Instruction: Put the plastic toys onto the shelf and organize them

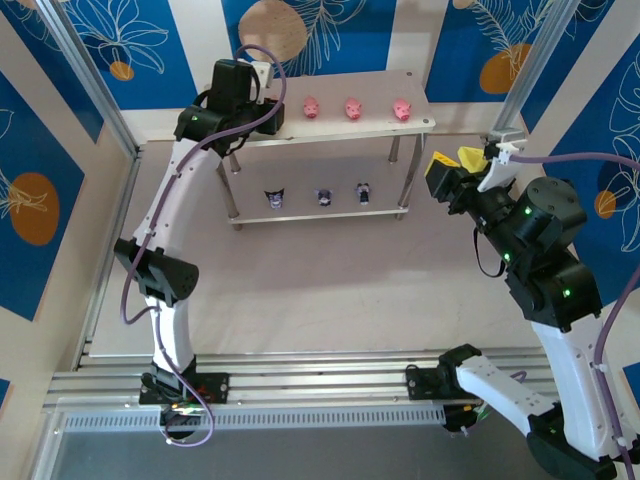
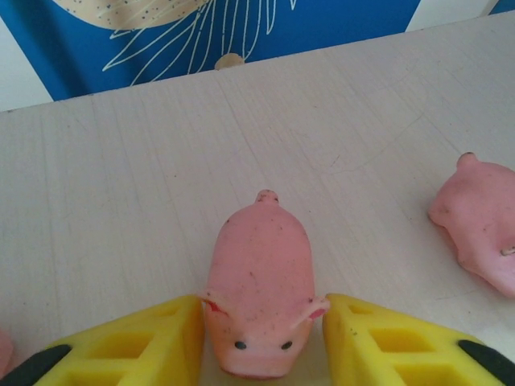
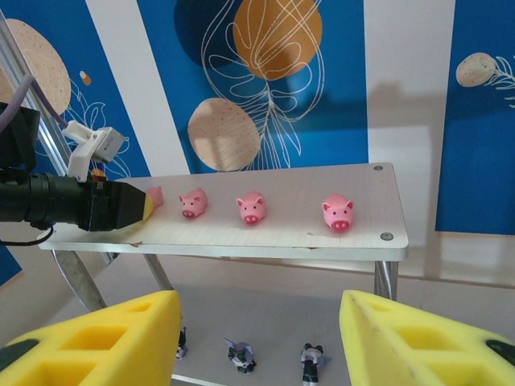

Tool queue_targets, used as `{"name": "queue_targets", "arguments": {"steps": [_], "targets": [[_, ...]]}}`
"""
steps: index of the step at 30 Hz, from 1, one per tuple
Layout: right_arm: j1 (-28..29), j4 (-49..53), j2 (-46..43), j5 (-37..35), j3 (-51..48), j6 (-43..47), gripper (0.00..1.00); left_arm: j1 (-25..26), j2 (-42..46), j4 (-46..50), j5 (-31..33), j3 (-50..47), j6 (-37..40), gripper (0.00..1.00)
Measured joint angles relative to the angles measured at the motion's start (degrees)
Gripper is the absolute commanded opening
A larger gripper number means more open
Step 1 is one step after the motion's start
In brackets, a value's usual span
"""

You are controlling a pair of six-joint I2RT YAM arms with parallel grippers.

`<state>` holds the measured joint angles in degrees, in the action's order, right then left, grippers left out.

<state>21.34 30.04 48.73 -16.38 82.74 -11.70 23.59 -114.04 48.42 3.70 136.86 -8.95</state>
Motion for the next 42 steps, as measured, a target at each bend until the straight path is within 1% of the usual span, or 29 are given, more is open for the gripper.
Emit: {"name": "queue_targets", "arguments": {"steps": [13, 16, 18, 21, 23, 25, 27, 28, 29, 31, 34, 36, 38, 40, 42], "targets": [[0.0, 0.2, -0.7, 0.0, 0.0, 0.0, 0.56, 0.5, 4.3, -2.9, 0.0, -6.0, 0.2, 0.59], [0.0, 0.4, -0.7, 0.0, 0.0, 0.0, 0.56, 1.6, 6.9, -3.5, 0.1, -8.0, 0.3, 0.58], [0.0, 0.6, -0.7, 0.0, 0.0, 0.0, 0.56, 3.5, 10.5, -5.0, 0.8, -10.8, 0.7, 0.58], [-0.1, 1.1, -0.7, -0.1, 0.0, 0.0, 0.56, 7.8, 20.1, -9.6, 2.4, -19.4, 2.7, 0.61], [-0.1, 1.5, -1.0, -0.5, -0.2, 0.0, 0.56, 10.3, 29.1, -13.1, 2.9, -26.5, 4.2, 0.63], [-0.1, 1.7, -2.0, -1.8, -1.6, 0.0, 0.59, 10.7, 38.6, -15.8, 5.0, -33.6, 5.6, 0.66], [-0.2, 2.8, -3.5, -3.9, -3.9, -0.6, 0.65, 9.9, 47.5, -17.3, 8.7, -40.0, 7.0, 0.71], [-0.4, 3.7, -4.5, -5.6, -5.5, -1.0, 0.71, 9.4, 52.0, -17.9, 11.2, -43.8, 7.8, 0.77], [-0.7, 4.8, -5.7, -7.5, -7.2, -1.6, 0.77, 9.0, 56.3, -18.1, 13.5, -47.3, 8.4, 0.99], [-1.8, 7.2, -7.6, -11.0, -10.7, -3.1, 0.88, 8.4, 63.1, -19.1, 17.5, -55.0, 8.9, 1.00], [-5.7, 10.6, -9.4, -14.0, -16.6, -5.8, 0.98, 6.5, 69.5, -19.8, 22.3, -68.3, 8.9, 1.00], [-9.7, 11.7, -9.7, -13.5, -21.4, -7.5, 0.99, 4.9, 71.7, -20.1, 24.1, -77.1, 8.5, 1.00], [-14.2, 11.4, -9.9, -11.2, -26.9, -9.1, 0.99, 3.3, 73.3, -20.7, 24.7, -85.0, 7.8, 1.00], [-19.4, 10.4, -9.9, -7.4, -32.7, -10.7, 0.99, 1.7, 74.5, -21.4, 25.0, -91.8, 7.1, 1.00], [-24.5, 8.3, -9.4, -3.1, -38.3, -12.4, 0.99, 0.5, 75.3, -22.8, 25.5, -95.8, 6.4, 1.00]]}}
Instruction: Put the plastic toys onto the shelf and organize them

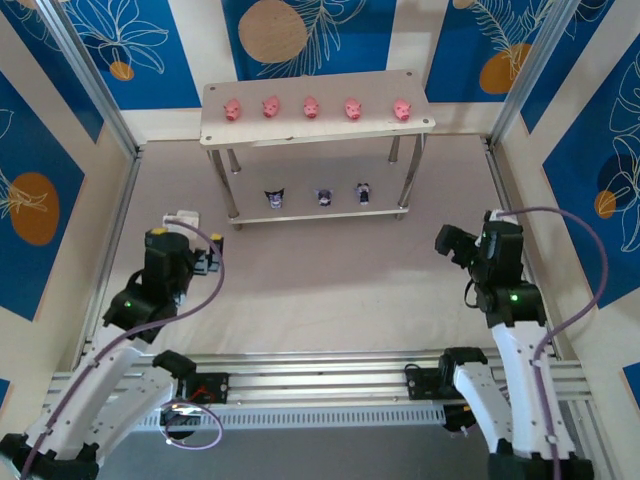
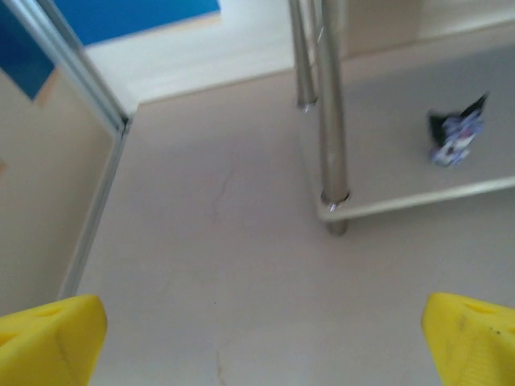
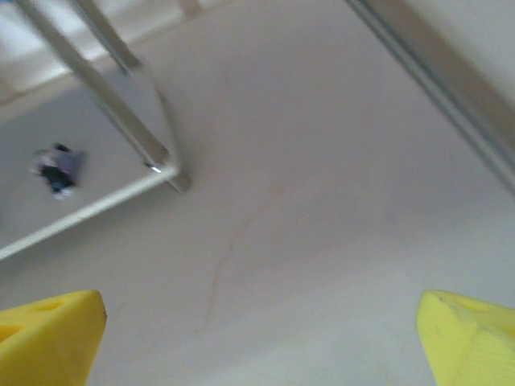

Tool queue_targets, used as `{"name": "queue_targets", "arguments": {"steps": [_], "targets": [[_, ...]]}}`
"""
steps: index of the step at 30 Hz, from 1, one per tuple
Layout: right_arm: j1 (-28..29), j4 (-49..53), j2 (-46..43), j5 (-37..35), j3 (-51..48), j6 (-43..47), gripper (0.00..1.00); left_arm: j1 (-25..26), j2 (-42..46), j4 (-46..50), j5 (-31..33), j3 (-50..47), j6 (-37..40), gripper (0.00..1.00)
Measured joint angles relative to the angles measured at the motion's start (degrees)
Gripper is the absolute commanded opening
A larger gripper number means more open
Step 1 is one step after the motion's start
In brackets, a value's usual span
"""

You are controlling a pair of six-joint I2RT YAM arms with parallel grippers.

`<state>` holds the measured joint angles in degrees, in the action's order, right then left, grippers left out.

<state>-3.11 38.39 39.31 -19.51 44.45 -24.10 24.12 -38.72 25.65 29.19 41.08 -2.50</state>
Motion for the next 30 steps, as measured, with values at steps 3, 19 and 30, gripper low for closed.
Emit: {"name": "queue_targets", "arguments": {"steps": [3, 19, 30], "targets": [[-5.4, -3.0, 2.4, 4.7, -6.1, -2.1, 0.99, -1.6, -0.2, -3.9, 1.1, -3.7, -1.0, 1.00], [-6.5, -23.2, 4.8, 6.1, -18.2, -1.9, 0.99, -11.3, -28.6, -50.2, -4.1, -23.2, 0.8, 1.00], [-5.8, -27.0, 5.9, 5.8, -19.4, -0.9, 0.99, -11.5, -48.3, -82.7, -7.9, -26.0, 8.5, 1.00]]}}
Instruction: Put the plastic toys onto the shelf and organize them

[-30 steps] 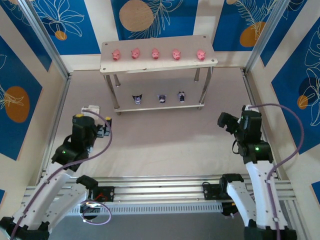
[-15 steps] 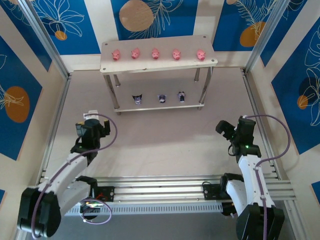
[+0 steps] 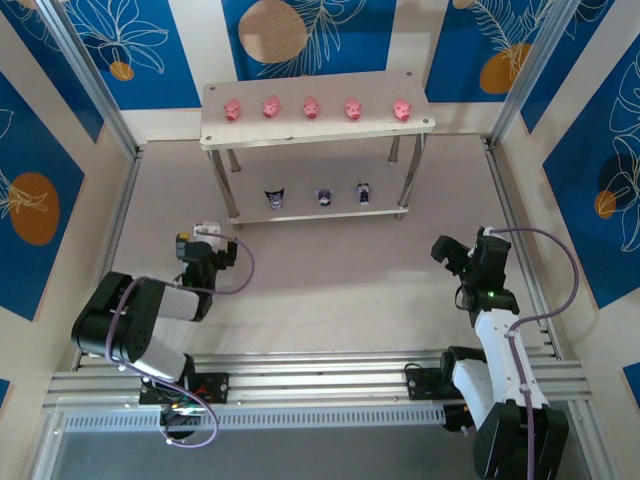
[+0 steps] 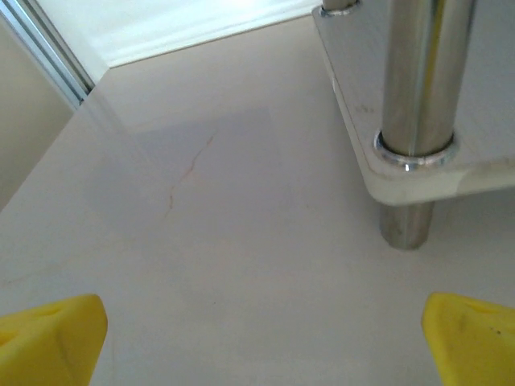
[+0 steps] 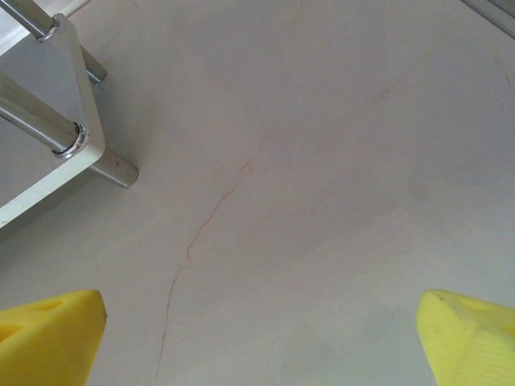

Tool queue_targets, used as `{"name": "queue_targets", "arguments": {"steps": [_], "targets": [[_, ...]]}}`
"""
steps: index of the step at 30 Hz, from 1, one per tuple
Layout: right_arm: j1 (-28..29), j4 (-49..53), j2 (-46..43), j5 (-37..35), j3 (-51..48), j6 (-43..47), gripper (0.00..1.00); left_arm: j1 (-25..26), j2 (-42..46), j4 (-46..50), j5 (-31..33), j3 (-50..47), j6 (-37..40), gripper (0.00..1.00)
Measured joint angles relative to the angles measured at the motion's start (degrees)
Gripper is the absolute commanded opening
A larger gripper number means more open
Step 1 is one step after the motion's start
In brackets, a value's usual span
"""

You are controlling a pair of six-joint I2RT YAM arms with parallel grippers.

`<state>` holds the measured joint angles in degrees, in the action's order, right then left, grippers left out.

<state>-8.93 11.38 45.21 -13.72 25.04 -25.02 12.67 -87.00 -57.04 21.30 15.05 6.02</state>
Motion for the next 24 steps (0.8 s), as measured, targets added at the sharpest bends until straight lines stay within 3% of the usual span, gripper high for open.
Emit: {"name": "queue_targets", "arguments": {"steps": [3, 9, 17, 24], "targets": [[1.7, -3.3, -0.4, -0.4, -1.7, 0.7, 0.99, -0.2, -3.4, -9.0, -1.7, -2.6, 1.0, 1.00], [8.2, -18.4, 0.4, -3.2, -9.5, 2.9, 0.99, -1.5, -4.5, -10.7, -5.0, -2.1, 1.1, 1.00], [12.0, -38.1, 20.5, -6.8, -11.1, 6.6, 0.99, -1.5, -5.1, -16.9, -6.8, -3.5, 2.1, 1.00], [18.3, -46.3, 35.1, -8.7, -1.0, 17.4, 0.99, -1.5, -5.1, -17.7, -7.0, -3.5, 2.1, 1.00]]}}
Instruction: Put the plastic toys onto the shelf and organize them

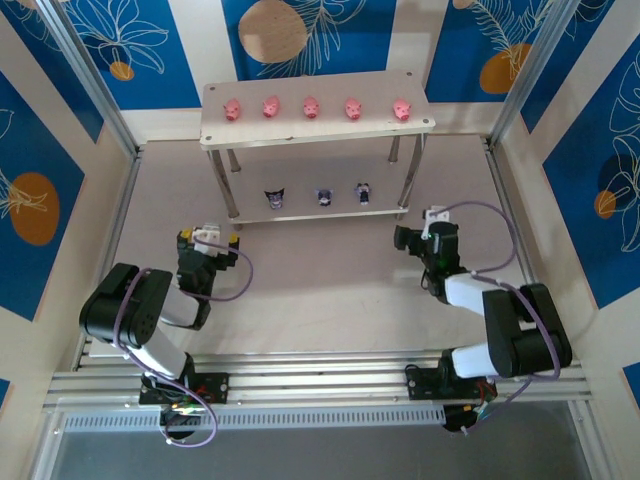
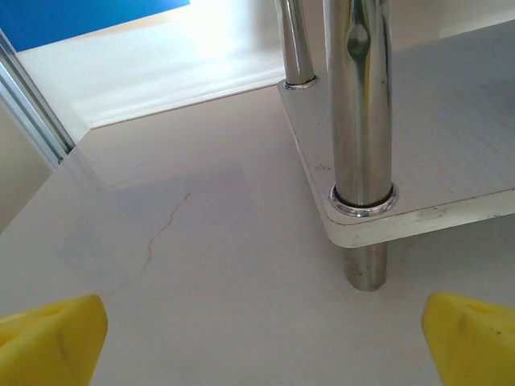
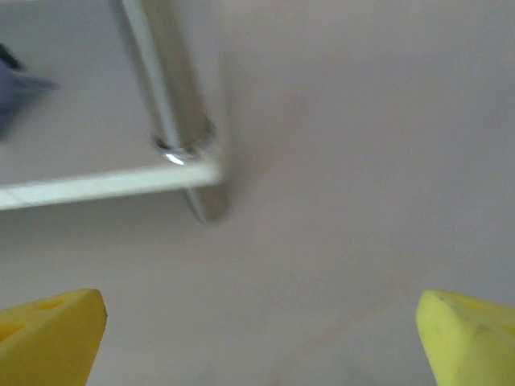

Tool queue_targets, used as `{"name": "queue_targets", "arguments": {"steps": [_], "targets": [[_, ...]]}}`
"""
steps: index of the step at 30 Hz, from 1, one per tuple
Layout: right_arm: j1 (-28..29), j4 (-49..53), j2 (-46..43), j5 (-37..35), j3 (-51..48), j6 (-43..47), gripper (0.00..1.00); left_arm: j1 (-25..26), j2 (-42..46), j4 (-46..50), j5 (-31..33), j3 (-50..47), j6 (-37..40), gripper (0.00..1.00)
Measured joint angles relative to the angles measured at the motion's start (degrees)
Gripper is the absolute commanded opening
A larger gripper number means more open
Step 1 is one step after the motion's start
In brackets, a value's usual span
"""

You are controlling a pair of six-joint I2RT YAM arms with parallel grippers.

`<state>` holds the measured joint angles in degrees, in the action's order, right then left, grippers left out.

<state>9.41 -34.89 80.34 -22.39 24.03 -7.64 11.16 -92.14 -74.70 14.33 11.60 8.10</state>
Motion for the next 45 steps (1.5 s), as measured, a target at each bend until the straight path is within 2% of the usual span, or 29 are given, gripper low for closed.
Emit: {"name": "queue_targets", "arguments": {"steps": [4, 10, 22, 45], "targets": [[1.9, -4.0, 3.8, 0.9, 1.0, 5.0, 0.99, 0.0, 0.0, 0.0, 0.0, 0.0, 0.0, 1.00], [-6.5, -13.0, 6.2, 4.9, -2.9, 3.0, 0.99, 0.0, 0.0, 0.1, 0.0, 0.0, 0.0, 1.00], [-7.5, -12.2, 7.5, 5.9, -2.5, 0.0, 0.99, 0.0, 0.0, 2.5, 0.3, 0.9, -0.1, 1.00], [-7.5, -12.2, 7.5, 5.9, -2.5, 0.0, 0.99, 0.0, 0.1, 3.6, 0.3, 1.2, -0.1, 1.00]]}}
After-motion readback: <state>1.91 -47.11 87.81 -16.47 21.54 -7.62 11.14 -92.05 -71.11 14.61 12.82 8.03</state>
